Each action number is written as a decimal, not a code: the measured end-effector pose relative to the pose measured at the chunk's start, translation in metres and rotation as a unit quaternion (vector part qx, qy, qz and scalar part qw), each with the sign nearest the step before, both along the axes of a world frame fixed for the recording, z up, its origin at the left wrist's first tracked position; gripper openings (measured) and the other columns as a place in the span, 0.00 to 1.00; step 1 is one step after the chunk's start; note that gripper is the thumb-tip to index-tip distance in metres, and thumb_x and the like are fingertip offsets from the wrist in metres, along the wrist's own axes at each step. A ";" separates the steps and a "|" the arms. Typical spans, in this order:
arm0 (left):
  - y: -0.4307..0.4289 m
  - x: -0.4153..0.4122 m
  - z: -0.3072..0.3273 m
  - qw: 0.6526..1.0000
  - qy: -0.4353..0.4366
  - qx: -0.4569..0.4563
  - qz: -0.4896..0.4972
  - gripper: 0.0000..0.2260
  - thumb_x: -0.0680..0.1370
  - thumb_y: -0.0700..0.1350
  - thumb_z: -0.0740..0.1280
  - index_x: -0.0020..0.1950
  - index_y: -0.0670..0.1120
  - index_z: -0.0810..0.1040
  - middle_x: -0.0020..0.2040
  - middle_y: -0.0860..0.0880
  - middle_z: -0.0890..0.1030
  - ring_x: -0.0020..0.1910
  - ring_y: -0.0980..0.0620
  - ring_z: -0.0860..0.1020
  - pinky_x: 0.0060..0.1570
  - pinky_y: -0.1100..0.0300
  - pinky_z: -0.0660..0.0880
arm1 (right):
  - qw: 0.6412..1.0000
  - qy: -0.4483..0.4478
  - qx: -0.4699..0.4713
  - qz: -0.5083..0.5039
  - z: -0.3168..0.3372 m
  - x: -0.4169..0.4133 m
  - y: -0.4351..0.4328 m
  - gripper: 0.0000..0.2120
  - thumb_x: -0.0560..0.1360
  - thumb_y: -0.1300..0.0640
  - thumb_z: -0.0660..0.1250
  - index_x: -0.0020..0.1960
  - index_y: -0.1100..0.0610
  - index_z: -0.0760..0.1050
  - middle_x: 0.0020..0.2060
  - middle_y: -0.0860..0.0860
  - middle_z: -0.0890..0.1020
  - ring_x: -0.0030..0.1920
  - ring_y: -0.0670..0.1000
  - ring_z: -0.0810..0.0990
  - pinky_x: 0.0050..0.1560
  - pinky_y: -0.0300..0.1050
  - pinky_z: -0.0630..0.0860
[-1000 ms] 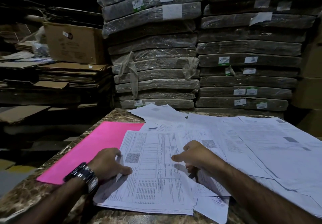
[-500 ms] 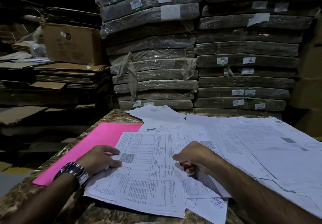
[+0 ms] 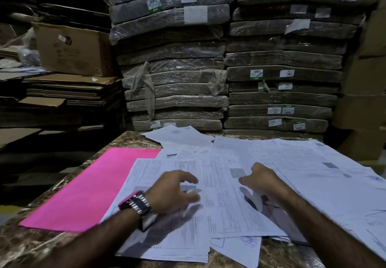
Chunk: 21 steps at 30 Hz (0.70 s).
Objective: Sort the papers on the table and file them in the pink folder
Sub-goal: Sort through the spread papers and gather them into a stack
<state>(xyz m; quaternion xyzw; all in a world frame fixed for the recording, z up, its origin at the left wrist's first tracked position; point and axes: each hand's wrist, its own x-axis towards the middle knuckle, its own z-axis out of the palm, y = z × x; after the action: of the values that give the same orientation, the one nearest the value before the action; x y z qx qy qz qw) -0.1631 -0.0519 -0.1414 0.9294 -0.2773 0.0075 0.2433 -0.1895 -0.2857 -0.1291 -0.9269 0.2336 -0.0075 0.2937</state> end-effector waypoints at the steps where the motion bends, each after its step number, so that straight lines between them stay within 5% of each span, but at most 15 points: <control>1: -0.011 0.000 -0.003 1.000 0.008 0.007 -0.015 0.21 0.73 0.56 0.71 0.64 0.52 0.76 0.65 0.55 0.76 0.60 0.57 0.74 0.54 0.67 0.68 | 1.000 0.004 -0.006 -0.004 -0.002 0.001 -0.003 0.13 0.76 0.53 0.65 0.57 0.59 0.69 0.45 0.52 0.74 0.48 0.52 0.75 0.49 0.44 0.75; 7: -0.042 -0.003 -0.014 0.997 0.013 0.065 -0.032 0.22 0.70 0.61 0.71 0.56 0.46 0.80 0.56 0.49 0.81 0.53 0.51 0.77 0.53 0.55 0.75 | 0.990 0.007 0.140 -0.014 -0.007 0.005 -0.013 0.08 0.75 0.57 0.65 0.42 0.62 0.72 0.32 0.55 0.75 0.30 0.53 0.72 0.31 0.43 0.67; 11: -0.044 -0.008 -0.014 0.996 -0.003 0.074 -0.042 0.26 0.70 0.63 0.70 0.59 0.45 0.79 0.56 0.48 0.80 0.54 0.49 0.77 0.55 0.51 0.75 | 0.972 0.025 0.233 -0.024 -0.007 0.005 -0.007 0.05 0.76 0.59 0.60 0.45 0.62 0.69 0.33 0.58 0.73 0.27 0.51 0.63 0.30 0.42 0.58; 17: -0.057 -0.030 -0.024 0.982 -0.043 0.104 -0.154 0.37 0.63 0.68 0.72 0.62 0.45 0.73 0.59 0.49 0.78 0.56 0.49 0.75 0.57 0.52 0.73 | 0.975 0.007 0.222 -0.008 -0.008 0.004 -0.009 0.06 0.77 0.59 0.59 0.48 0.62 0.71 0.35 0.57 0.73 0.29 0.52 0.66 0.29 0.41 0.61; 21: -0.063 -0.034 -0.028 0.977 -0.109 0.099 -0.152 0.31 0.65 0.68 0.70 0.55 0.46 0.74 0.52 0.50 0.79 0.49 0.49 0.76 0.49 0.52 0.74 | 0.991 -0.018 0.134 -0.012 -0.008 0.000 -0.020 0.07 0.77 0.58 0.62 0.48 0.62 0.72 0.38 0.55 0.76 0.35 0.52 0.74 0.33 0.42 0.69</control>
<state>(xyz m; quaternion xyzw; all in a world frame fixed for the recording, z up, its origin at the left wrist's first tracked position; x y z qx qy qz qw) -0.1971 -0.1152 -0.1691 0.8894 -0.4397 0.0439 0.1167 -0.1893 -0.3054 -0.1371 -0.8760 0.2382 0.0037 0.4193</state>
